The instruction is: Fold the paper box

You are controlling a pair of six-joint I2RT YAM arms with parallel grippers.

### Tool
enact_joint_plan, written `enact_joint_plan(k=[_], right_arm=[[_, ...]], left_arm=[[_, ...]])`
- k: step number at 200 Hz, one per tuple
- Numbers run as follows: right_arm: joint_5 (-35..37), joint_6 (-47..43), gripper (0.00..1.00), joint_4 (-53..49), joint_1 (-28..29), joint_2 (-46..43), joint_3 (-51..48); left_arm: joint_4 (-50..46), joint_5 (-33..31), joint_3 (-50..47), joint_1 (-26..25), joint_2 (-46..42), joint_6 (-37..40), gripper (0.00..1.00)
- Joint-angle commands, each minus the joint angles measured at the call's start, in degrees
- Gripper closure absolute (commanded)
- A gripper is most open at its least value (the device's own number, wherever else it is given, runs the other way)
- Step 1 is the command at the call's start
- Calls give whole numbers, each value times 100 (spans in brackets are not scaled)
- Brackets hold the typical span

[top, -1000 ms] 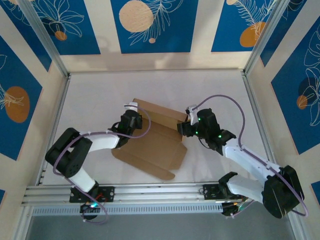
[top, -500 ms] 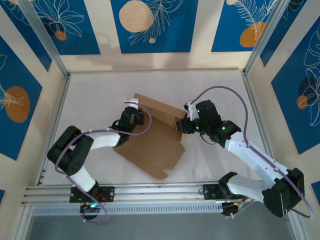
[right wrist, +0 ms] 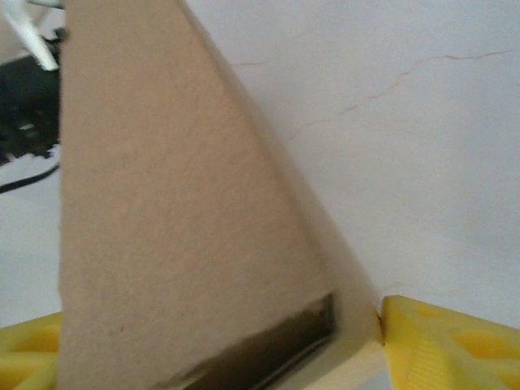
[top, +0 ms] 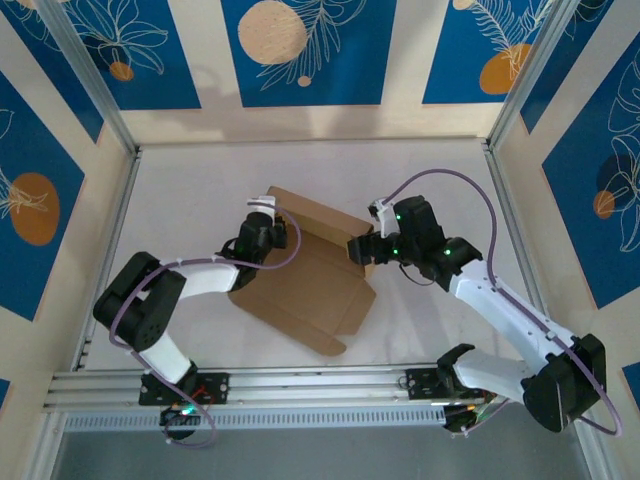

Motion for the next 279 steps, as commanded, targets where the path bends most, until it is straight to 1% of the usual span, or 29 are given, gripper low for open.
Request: enact_joint_plan(k=[1, 25, 41, 51, 87, 108, 126, 139, 148, 165, 173, 181, 194, 209, 219, 232, 258, 273, 279], right_arm=[[-868, 142, 22, 114, 63, -87, 215], [-229, 153, 16, -64, 43, 159, 332], [59, 90, 6, 105, 48, 238, 297], [98, 48, 0, 206, 52, 273, 281], [361, -1, 1, 159, -21, 387, 475], [501, 124, 1, 137, -234, 345, 517], [317, 459, 1, 129, -570, 381, 562], [1, 610, 1, 325, -749, 365, 487], [-364, 654, 0, 525, -851, 359, 438], [-1639, 502, 0, 1127, -901, 288, 275], [-1941, 476, 0, 1325, -886, 274, 239], [-1867, 475, 0, 1317, -860, 311, 290], [-1352, 446, 0, 1110, -842, 377, 427], [-777, 472, 0, 1049, -881, 255, 447], [-440, 473, 2, 1006, -877, 111, 495], [-373, 394, 7, 976, -854, -63, 621], [-309, 172, 26, 698, -675, -172, 1083], [-568, 233, 35, 579, -705, -87, 1285], [-648, 245, 41, 487, -724, -29, 1380]], left_arm=[[164, -165, 62, 81, -187, -32, 100], [97, -105, 113, 91, -279, -29, 100], [32, -89, 148, 92, -320, -72, 100], [-13, -97, 176, 88, -325, -68, 100], [-200, -215, 248, 102, -325, 67, 100], [-197, -210, 245, 102, -315, 104, 100], [-155, -214, 223, 107, -338, 86, 100], [-133, -207, 214, 102, -347, 97, 100], [-133, -207, 223, 102, -351, 115, 100], [-192, -175, 270, 129, -318, 117, 100], [-204, -168, 284, 137, -300, 116, 100], [-204, -163, 297, 144, -275, 117, 100], [-213, -131, 335, 155, -234, 140, 100], [-252, -117, 388, 151, -203, 215, 100], [-248, -39, 415, 159, -192, 292, 100], [-351, 125, 520, 170, -125, 424, 100], [-432, 466, 683, 163, 47, 448, 100], [-473, 532, 739, 155, 126, 370, 100], [-492, 546, 750, 162, 153, 354, 100]])
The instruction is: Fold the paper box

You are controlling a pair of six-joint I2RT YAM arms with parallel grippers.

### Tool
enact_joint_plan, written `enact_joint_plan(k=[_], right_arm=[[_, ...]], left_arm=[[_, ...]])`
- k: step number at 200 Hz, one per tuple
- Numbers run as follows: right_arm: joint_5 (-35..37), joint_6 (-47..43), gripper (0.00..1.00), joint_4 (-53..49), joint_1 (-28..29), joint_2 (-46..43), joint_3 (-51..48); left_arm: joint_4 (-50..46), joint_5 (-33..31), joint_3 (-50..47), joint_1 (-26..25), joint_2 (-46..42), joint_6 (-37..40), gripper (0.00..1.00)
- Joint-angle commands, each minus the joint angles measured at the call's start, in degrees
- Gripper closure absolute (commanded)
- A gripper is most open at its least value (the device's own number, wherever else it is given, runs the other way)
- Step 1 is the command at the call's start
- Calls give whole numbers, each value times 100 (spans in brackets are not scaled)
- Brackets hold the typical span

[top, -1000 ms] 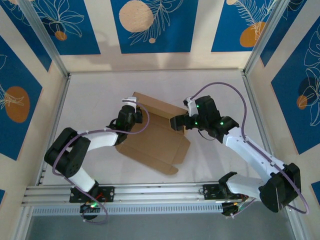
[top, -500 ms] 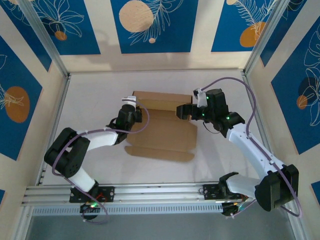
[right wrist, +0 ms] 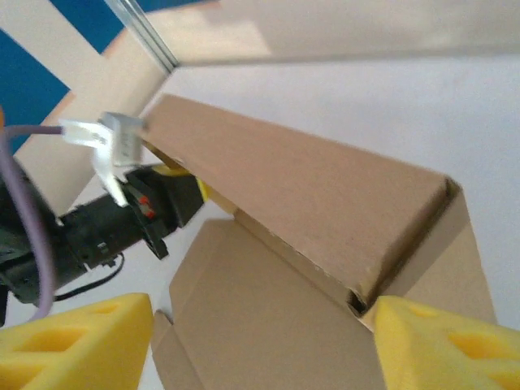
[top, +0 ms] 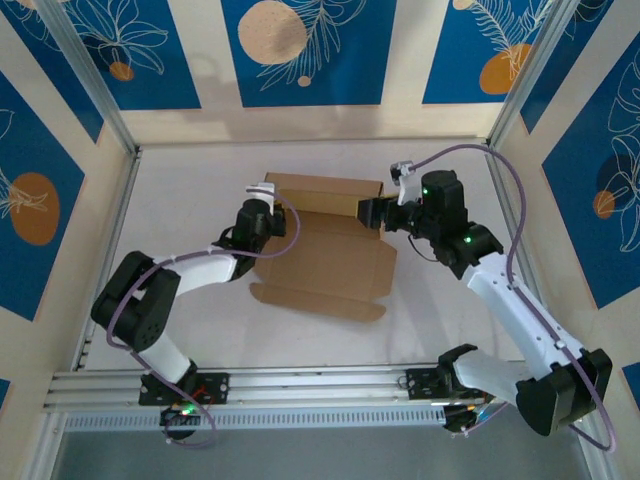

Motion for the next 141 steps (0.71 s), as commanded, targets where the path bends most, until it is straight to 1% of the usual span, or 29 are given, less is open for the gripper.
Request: enact_joint_plan(k=[1, 6, 18, 25, 36, 47, 60, 75, 86, 105, 122, 131, 141], right_arm=[[-249, -30, 41, -187, 18, 7, 456], [-280, -3, 45, -247, 10, 58, 517], [-382, 43, 48, -275, 1, 132, 569], [-413, 79, 53, -290, 4, 166, 578], [-407, 122, 55, -316, -7, 203, 587], [-393, 189, 60, -304, -22, 231, 563], [-608, 253, 67, -238, -41, 349, 588], [-1225, 276, 84, -183, -13, 697, 812], [-1334, 264, 100, -420, 109, 1104, 1185], [-1172, 310, 100, -794, 351, 1794, 1785], [-934, 259, 100, -1376, 528, 2505, 2413], [-798, 245, 100, -1488, 598, 2789, 2559], [-878, 267, 100, -1472, 620, 3035, 2620]], left_arm=[[-143, 299, 190, 19, 167, 72, 100], [-151, 305, 206, 17, 180, 70, 100], [-172, 290, 209, 15, 182, 74, 100], [-175, 276, 208, 13, 173, 80, 100], [-175, 252, 191, 19, 149, 87, 100], [-176, 258, 180, 14, 124, 96, 100], [-137, 348, 173, 5, 150, 90, 100], [0, 553, 156, -12, 230, 125, 100], [96, 751, 169, -53, 302, 197, 100], [84, 975, 238, -134, 405, 366, 100], [-1, 1069, 295, -214, 459, 419, 100], [-31, 1080, 305, -243, 490, 420, 100], [-43, 1071, 305, -253, 529, 394, 100]])
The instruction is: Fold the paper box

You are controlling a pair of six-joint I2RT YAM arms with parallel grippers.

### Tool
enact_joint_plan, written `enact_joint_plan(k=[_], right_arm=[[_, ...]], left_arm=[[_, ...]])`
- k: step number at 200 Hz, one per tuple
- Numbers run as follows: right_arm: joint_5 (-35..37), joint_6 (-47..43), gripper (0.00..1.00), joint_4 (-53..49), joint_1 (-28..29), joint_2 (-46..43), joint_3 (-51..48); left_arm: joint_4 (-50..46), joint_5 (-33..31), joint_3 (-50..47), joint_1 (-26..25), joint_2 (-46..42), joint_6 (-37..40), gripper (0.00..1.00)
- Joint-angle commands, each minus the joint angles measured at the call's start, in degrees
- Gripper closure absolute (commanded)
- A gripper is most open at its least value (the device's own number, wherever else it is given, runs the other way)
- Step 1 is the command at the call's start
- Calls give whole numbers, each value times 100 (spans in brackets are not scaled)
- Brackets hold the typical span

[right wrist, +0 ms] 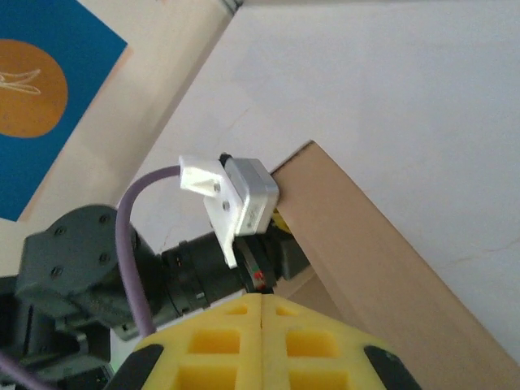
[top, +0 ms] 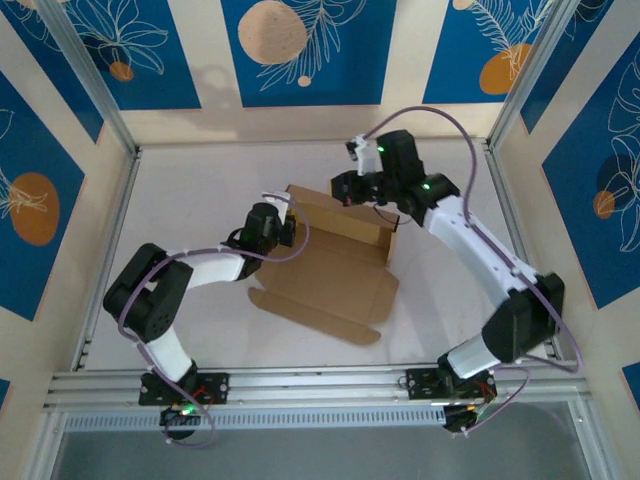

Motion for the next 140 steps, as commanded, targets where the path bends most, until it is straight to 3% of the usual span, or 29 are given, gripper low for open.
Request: enact_joint_plan(k=[1, 94, 109, 140], right_arm=[[12, 21, 100, -623, 124, 503, 333], [247, 523, 100, -733, 282, 1500, 305], [248, 549, 100, -630, 291, 1503, 182], [222, 615, 100, -537, 310, 1421, 66]], left_arm=[[75, 267, 237, -93, 81, 66, 100], [-155, 49, 316, -230, 317, 67, 100], [-174, -17, 292, -232, 264, 32, 90], [-63, -63, -29, -217, -144, 170, 62]])
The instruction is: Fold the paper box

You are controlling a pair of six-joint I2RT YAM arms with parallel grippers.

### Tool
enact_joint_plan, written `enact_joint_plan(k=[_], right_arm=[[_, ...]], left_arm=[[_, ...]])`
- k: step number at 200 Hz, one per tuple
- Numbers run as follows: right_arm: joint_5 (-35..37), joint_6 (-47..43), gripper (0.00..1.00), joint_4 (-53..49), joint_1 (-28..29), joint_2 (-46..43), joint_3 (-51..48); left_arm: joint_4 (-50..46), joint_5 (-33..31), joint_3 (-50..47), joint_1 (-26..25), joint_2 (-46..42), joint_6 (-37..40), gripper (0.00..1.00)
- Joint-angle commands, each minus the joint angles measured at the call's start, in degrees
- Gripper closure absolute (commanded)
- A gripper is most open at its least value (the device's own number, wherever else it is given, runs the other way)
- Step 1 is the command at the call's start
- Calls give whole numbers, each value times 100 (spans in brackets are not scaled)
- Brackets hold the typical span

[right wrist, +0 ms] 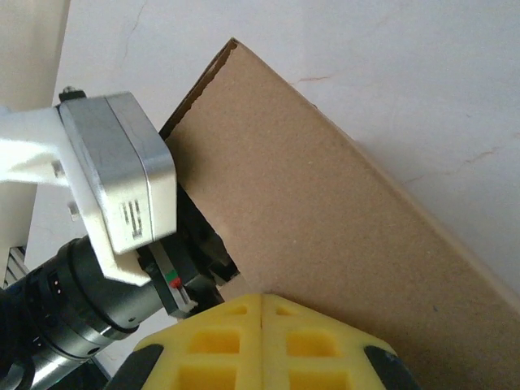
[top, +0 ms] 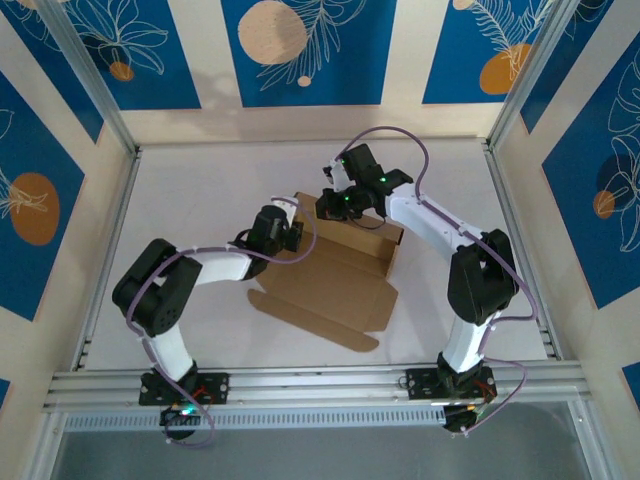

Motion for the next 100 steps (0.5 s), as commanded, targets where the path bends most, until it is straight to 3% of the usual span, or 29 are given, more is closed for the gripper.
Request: enact_joint_plan(k=[1, 40, 100], right_arm=[[25, 138, 100, 7, 67, -20, -169], [48, 118, 100, 5, 134, -98, -166], [-69, 88, 100, 40, 152, -131, -203]], left_arm=[[147, 1, -179, -64, -429, 89, 61], [719, 726, -977, 66, -1310, 728, 44], [-246, 856, -621, 488, -1028, 690, 52]])
